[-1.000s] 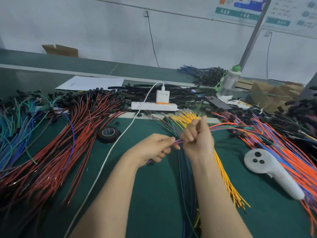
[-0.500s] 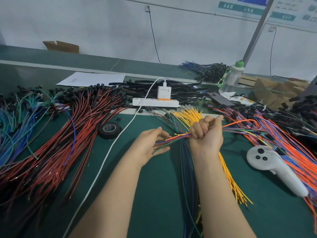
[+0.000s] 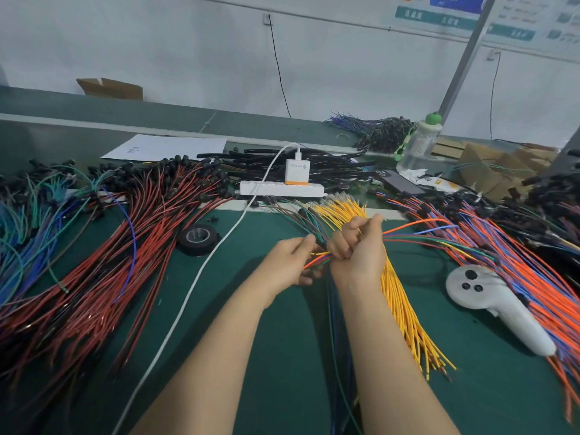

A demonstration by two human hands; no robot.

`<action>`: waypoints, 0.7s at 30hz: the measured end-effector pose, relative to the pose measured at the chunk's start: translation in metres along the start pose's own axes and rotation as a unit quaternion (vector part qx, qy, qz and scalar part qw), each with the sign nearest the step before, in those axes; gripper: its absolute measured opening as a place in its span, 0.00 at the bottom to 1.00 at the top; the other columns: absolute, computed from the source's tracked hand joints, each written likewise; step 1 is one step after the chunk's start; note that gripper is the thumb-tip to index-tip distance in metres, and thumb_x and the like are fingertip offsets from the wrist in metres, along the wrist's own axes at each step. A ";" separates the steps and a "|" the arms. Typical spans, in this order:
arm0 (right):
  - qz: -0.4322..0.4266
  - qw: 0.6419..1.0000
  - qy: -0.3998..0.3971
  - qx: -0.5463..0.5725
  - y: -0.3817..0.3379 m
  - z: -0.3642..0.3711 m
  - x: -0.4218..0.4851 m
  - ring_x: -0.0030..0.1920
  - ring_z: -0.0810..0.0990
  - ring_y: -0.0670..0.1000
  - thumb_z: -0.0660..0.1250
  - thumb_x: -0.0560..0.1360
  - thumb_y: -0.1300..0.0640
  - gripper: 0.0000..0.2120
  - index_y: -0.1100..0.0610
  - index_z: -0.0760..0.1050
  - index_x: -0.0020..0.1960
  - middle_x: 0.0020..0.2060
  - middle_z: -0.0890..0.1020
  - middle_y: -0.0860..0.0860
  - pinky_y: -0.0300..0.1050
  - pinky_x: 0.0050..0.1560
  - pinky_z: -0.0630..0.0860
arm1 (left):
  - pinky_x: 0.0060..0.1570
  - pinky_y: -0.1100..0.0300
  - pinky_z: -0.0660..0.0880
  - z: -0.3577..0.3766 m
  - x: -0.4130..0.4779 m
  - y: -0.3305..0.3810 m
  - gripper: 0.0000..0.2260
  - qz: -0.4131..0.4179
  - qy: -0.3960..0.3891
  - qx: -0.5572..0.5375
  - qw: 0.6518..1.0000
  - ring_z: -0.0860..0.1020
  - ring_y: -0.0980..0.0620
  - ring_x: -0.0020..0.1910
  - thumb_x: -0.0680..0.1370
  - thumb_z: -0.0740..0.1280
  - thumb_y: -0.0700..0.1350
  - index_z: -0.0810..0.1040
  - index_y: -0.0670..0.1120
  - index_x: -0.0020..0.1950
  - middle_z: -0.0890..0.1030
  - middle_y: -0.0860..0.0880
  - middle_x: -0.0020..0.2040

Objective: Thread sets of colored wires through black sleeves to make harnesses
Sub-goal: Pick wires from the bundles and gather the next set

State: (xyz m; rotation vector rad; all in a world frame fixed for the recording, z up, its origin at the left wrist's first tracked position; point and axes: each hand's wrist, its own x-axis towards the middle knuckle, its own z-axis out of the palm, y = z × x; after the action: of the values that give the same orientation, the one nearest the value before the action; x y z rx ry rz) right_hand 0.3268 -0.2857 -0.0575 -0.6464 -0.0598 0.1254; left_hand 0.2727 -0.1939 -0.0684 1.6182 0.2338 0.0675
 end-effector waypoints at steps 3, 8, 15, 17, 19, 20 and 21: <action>-0.007 1.000 0.007 0.003 -0.007 -0.002 0.002 0.17 0.53 0.44 0.50 0.83 0.45 0.24 0.57 0.64 0.33 0.18 0.57 0.46 0.35 0.19 0.51 | 0.25 0.67 0.63 0.003 -0.002 -0.002 0.17 0.038 -0.067 0.123 0.989 0.66 0.61 0.21 0.83 0.54 0.49 0.68 0.46 0.36 0.69 0.53 0.27; -0.005 0.999 -0.021 0.030 -0.012 -0.003 0.002 0.17 0.53 0.44 0.49 0.83 0.43 0.25 0.57 0.64 0.33 0.18 0.57 0.46 0.34 0.19 0.51 | 0.22 0.71 0.62 0.002 -0.001 -0.004 0.12 -0.054 -0.093 -0.109 0.988 0.63 0.61 0.22 0.81 0.61 0.46 0.78 0.42 0.42 0.70 0.52 0.29; -0.052 0.996 -0.005 -0.072 -0.012 -0.004 0.001 0.19 0.53 0.45 0.49 0.83 0.44 0.26 0.58 0.64 0.32 0.20 0.55 0.46 0.35 0.24 0.50 | 0.22 0.70 0.69 0.011 0.002 -0.004 0.11 -0.012 -0.016 -0.058 0.998 0.70 0.61 0.19 0.79 0.64 0.42 0.76 0.42 0.37 0.77 0.52 0.23; -0.065 0.995 0.010 -0.080 -0.012 -0.005 0.002 0.19 0.53 0.45 0.49 0.83 0.43 0.27 0.57 0.64 0.31 0.21 0.55 0.47 0.34 0.24 0.51 | 0.22 0.67 0.69 0.013 0.002 -0.005 0.11 0.039 0.005 0.006 0.999 0.69 0.59 0.19 0.79 0.65 0.43 0.75 0.43 0.37 0.77 0.52 0.23; -0.066 0.996 0.008 -0.056 -0.015 -0.006 0.003 0.19 0.53 0.45 0.49 0.83 0.43 0.27 0.57 0.64 0.32 0.20 0.56 0.46 0.34 0.24 0.51 | 0.22 0.67 0.69 0.010 0.001 -0.006 0.11 0.048 -0.011 0.011 0.999 0.70 0.58 0.20 0.79 0.66 0.45 0.76 0.44 0.38 0.78 0.51 0.25; -0.066 0.997 0.005 -0.043 -0.017 -0.007 0.004 0.19 0.53 0.45 0.49 0.83 0.43 0.27 0.58 0.64 0.32 0.20 0.56 0.46 0.34 0.24 0.51 | 0.23 0.67 0.70 0.008 0.000 -0.007 0.09 0.038 -0.035 -0.005 0.999 0.71 0.58 0.21 0.79 0.66 0.45 0.77 0.44 0.39 0.79 0.51 0.27; -0.065 0.997 0.004 -0.033 -0.018 -0.007 0.005 0.19 0.53 0.45 0.49 0.83 0.43 0.27 0.57 0.65 0.32 0.20 0.56 0.46 0.33 0.24 0.50 | 0.26 0.67 0.72 0.007 -0.001 -0.007 0.07 0.026 -0.064 -0.030 0.997 0.74 0.58 0.23 0.79 0.66 0.44 0.77 0.44 0.42 0.81 0.50 0.29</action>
State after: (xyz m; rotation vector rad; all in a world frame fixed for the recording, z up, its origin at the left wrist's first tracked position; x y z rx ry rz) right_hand 0.3341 -0.3034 -0.0524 -0.7067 -0.0979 -0.0055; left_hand 0.2723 -0.2001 -0.0761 1.5633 0.0905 0.0109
